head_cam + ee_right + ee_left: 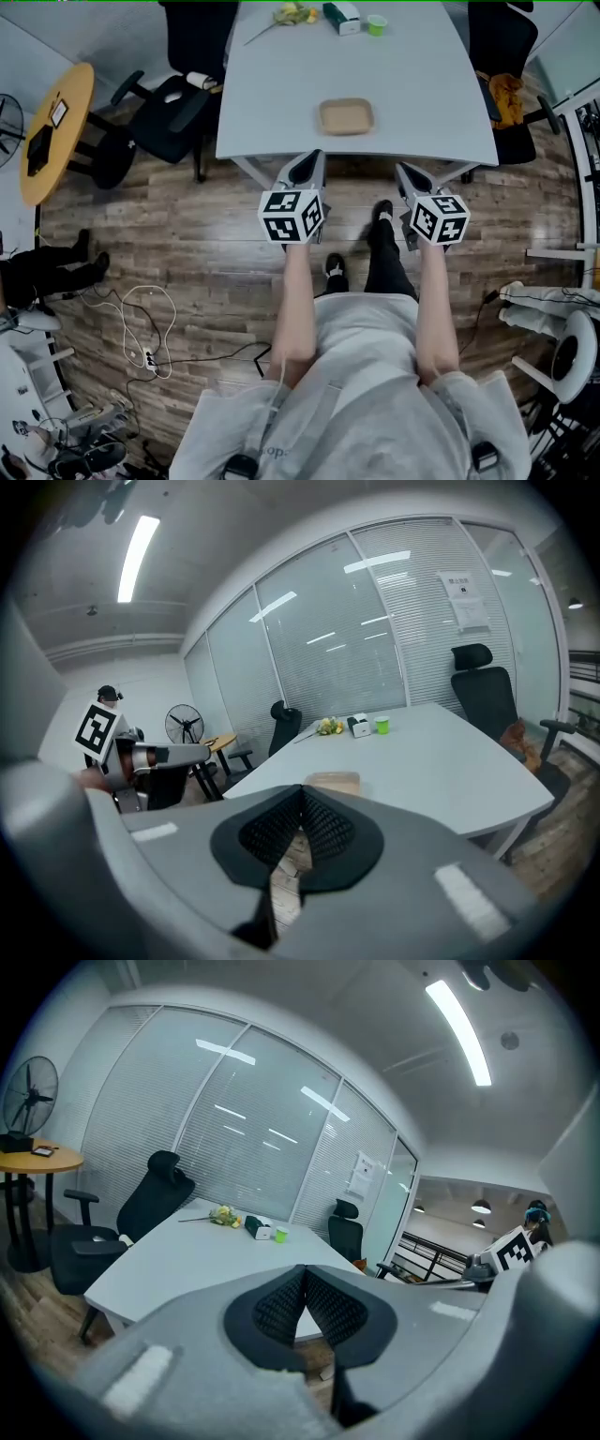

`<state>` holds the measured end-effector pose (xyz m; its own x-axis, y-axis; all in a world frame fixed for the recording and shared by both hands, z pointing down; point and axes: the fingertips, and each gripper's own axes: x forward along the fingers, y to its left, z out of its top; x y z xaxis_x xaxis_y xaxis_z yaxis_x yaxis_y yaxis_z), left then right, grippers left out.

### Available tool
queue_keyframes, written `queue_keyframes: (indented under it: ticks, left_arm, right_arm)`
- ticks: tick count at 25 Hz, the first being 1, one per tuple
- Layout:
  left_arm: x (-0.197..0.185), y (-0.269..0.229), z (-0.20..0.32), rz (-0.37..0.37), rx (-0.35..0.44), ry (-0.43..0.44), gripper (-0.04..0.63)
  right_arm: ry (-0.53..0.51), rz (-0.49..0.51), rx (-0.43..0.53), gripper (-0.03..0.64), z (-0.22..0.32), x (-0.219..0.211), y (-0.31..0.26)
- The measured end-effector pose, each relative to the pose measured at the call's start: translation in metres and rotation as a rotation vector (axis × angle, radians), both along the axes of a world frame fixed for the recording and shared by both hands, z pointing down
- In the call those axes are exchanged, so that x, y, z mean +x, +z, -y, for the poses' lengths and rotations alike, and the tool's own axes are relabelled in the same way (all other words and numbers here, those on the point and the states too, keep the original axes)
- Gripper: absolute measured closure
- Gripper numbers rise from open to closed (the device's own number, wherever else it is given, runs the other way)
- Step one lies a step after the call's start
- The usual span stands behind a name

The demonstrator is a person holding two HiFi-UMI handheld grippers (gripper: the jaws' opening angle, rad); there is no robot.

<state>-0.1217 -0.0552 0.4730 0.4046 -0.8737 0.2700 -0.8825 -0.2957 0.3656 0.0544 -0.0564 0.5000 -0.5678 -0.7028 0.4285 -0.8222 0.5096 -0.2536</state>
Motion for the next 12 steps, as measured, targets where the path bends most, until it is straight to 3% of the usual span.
queue_keyframes:
  ticks: [12]
  left_arm:
    - [-0.013,0.017,0.053,0.035,-0.041,-0.059,0.592]
  right_arm:
    - [-0.047,0.026,-0.027,0.614,0.058,-0.023,0.015]
